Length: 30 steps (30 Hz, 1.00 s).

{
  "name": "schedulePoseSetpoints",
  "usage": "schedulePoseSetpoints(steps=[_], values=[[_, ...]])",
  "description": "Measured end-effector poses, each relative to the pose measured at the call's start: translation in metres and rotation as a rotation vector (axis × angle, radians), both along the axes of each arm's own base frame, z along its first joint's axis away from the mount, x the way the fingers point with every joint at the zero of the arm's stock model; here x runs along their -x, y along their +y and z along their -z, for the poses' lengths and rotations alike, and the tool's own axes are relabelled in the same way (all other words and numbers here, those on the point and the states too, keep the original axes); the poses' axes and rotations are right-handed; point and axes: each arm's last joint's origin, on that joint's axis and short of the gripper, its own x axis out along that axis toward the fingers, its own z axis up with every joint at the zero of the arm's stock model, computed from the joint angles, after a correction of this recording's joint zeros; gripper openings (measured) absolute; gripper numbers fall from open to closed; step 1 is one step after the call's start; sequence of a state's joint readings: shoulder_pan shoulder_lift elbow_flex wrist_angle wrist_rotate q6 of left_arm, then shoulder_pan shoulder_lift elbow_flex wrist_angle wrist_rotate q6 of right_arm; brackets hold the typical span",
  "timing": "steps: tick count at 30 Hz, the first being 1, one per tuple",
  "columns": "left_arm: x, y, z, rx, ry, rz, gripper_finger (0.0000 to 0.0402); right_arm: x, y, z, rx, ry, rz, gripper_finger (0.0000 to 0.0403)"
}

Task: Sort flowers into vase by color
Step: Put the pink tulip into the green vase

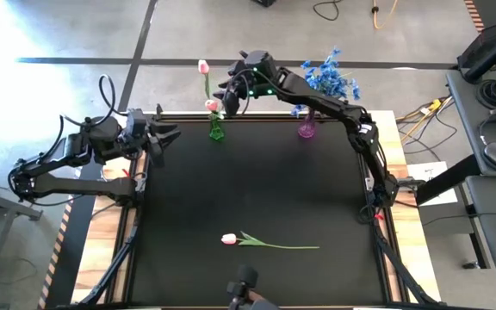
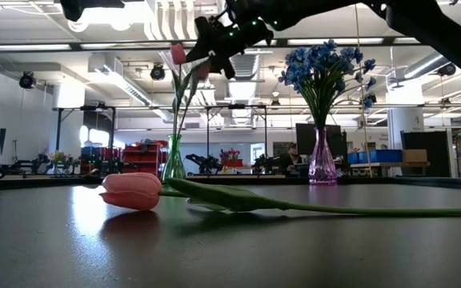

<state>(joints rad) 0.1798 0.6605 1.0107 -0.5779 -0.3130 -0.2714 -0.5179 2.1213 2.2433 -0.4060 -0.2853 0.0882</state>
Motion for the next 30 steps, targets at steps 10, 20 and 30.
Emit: schedulePoseSetpoints(steps=[10,20,30], values=[[0.0,0.0,0.0,0.0,-0.002,0.003,0.0122,-0.002,0.002,-0.001,-0.056,0.005,0.023,0.0237],[-0.001,0.0,0.003,0.003,0.005,-0.001,0.0121,0.043,0.032,-0.073,0.118,0.038,0.006,0.0248],[-0.011,0.003,0.029,-0.043,0.002,0.025,0.0044,0.091,0.112,-0.097,0.035,0.31,-0.128,0.0037]])
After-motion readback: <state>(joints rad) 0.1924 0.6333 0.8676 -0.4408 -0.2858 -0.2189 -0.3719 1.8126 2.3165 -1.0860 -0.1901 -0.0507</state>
